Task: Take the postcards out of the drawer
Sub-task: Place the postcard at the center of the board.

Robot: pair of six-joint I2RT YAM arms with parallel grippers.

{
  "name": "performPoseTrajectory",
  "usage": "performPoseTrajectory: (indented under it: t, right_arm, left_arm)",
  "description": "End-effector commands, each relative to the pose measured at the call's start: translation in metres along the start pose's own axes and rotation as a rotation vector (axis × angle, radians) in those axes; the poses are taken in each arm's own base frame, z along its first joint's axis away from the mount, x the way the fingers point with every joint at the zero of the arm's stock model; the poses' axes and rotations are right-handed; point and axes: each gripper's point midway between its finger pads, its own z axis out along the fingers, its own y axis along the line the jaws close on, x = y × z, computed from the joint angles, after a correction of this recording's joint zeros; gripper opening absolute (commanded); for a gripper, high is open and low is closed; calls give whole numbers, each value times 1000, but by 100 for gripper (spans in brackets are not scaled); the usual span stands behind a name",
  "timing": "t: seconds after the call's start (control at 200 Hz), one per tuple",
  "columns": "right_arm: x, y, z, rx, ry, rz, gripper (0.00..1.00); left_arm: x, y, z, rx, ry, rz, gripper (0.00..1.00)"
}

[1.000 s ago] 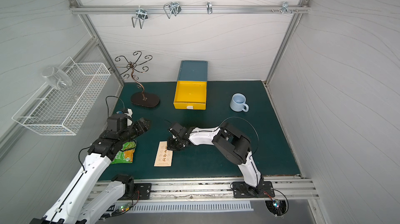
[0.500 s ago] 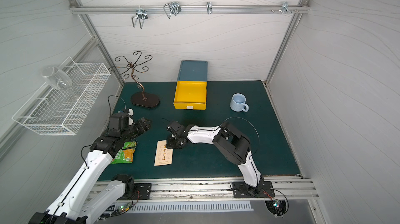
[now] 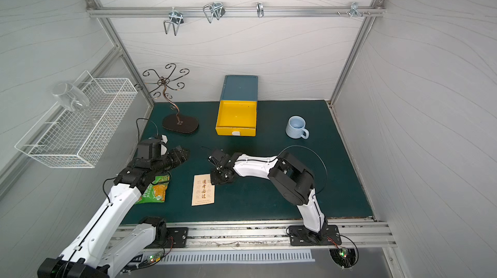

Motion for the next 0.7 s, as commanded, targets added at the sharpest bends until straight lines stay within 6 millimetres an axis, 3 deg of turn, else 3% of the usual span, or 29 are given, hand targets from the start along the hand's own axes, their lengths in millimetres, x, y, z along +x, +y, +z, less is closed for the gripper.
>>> performPoseTrajectory:
  t: [0.0,0.16,0.385,0.525,0.695]
  right_arm:
    - [-11,16,-56,-22,-66,-71,53]
    - [-22,36,-122,-83,-166,-147,55]
    - [-49,32,-206,-177,-308,-171,56]
    - [-68,12,-247,-188,-402,-201,56]
    - [-108,-37,-289,-146,-506,-144,57]
  left_arm:
    - [-26,-30,-12,102,-66,39,81]
    - [-22,-45,-5,194,-33,18,80]
    - [-11,-51,9,248,37,-23,78]
    - [-3,-67,13,311,67,-13,78]
    - [10,-95,20,351,101,64,78]
